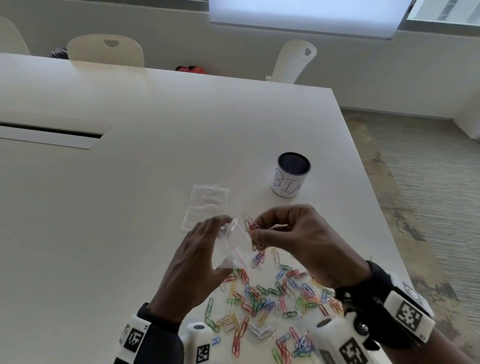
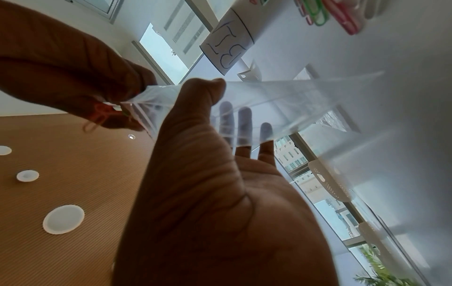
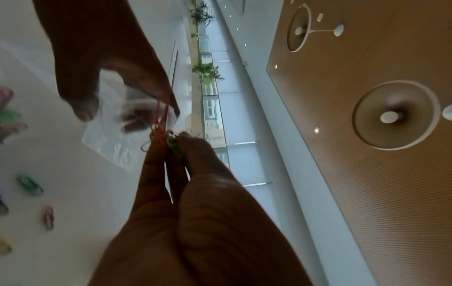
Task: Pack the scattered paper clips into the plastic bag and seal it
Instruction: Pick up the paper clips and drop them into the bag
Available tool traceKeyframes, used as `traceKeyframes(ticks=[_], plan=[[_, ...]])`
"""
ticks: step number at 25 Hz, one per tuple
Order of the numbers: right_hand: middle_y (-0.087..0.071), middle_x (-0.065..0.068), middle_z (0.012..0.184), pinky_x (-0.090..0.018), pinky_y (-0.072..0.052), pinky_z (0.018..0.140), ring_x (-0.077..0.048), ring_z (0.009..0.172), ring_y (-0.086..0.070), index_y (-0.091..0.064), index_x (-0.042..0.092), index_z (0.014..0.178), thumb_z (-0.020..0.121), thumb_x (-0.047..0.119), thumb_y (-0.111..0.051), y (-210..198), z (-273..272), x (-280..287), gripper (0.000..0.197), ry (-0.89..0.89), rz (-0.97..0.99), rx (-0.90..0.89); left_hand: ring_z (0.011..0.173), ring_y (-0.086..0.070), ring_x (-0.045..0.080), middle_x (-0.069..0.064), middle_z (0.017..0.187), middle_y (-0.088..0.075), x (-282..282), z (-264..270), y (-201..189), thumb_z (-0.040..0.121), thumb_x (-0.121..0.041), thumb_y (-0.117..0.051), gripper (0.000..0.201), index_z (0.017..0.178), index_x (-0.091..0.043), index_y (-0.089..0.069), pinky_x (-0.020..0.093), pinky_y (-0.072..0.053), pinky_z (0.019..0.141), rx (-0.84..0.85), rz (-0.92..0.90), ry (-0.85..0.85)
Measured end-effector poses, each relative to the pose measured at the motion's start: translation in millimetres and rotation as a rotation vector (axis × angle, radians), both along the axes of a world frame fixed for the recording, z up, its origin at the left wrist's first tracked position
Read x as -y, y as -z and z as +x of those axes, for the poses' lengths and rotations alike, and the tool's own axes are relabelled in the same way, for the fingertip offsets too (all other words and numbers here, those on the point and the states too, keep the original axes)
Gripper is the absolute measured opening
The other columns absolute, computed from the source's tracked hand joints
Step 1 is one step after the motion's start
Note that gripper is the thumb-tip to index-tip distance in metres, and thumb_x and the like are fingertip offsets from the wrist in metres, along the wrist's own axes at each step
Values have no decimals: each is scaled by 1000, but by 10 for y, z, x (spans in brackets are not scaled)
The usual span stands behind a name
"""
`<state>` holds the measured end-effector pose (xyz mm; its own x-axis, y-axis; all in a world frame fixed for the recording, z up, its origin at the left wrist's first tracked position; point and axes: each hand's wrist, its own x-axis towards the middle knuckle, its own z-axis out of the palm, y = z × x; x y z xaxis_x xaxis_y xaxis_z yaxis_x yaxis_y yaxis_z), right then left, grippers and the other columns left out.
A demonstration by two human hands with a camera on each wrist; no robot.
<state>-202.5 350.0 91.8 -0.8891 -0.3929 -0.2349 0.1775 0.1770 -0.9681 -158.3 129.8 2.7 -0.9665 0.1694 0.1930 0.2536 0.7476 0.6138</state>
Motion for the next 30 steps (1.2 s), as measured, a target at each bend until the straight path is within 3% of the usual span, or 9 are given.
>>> traceKeyframes(ticks=[3, 5, 8, 12, 18, 23, 28, 30], plan=[[-79, -22, 90, -29, -62, 81, -23, 78, -74, -79, 1, 95, 86, 8, -81, 40, 59, 130, 11, 133, -87, -21, 113, -54, 3, -12, 129, -59, -20, 8, -6, 73, -28, -93, 84, 138, -36, -40, 5, -38, 88, -5, 13, 2], [-80, -17, 88, -29, -63, 81, -24, 80, -76, -79, 6, 95, 87, 10, -82, 81, 93, 191, 9, 189, -82, -68, 113, -57, 4, -17, 127, -56, -28, 17, -4, 76, -28, -91, 80, 136, -38, -39, 10, -47, 90, 8, 48, 3], [-81, -8, 85, -30, -64, 80, -22, 81, -79, -80, 13, 92, 87, 13, -83, 119, 159, 252, 6, 188, -7, -147, 111, -61, 6, -19, 125, -54, -27, 23, 0, 79, -28, -89, 76, 133, -39, -37, 22, -59, 90, 30, 75, 12], [-80, -1, 83, -22, -62, 75, -12, 79, -78, -78, 13, 90, 86, 10, -83, 121, 209, 286, 7, 155, 78, -270, 109, -65, 8, -13, 129, -63, -5, 15, 9, 79, -28, -90, 73, 131, -36, -39, 29, -62, 90, 48, 97, 3], [-80, 4, 89, -21, -63, 79, -6, 84, -77, -78, 17, 96, 85, 9, -84, 82, 232, 259, 15, 119, 163, -357, 106, -65, 8, -14, 124, -64, 3, 38, -15, 78, -26, -90, 71, 128, -36, -40, 16, -57, 82, 53, 117, -6], [-79, 9, 82, -12, -58, 73, -4, 78, -75, -79, 18, 91, 87, 4, -82, 68, 242, 224, 14, 93, 233, -476, 99, -64, 5, -23, 114, -58, 2, 57, -48, 77, -22, -91, 67, 122, -36, -42, 11, -54, 72, 46, 138, 5], [-73, 14, 100, -7, -54, 78, 0, 90, -69, -77, 22, 109, 93, 9, -75, 56, 173, 198, 20, 96, 378, -581, 106, -60, -2, -28, 112, -55, 3, 74, -49, 77, -23, -91, 66, 119, -37, -41, 7, -53, 79, 32, 143, 14], [-74, 12, 99, -9, -56, 80, -1, 88, -71, -78, 21, 108, 93, 9, -75, 93, 119, 177, 19, 96, 391, -600, 108, -59, -4, -28, 112, -55, 23, 97, -79, 78, -22, -90, 65, 119, -37, -42, 7, -50, 81, 24, 145, 15]])
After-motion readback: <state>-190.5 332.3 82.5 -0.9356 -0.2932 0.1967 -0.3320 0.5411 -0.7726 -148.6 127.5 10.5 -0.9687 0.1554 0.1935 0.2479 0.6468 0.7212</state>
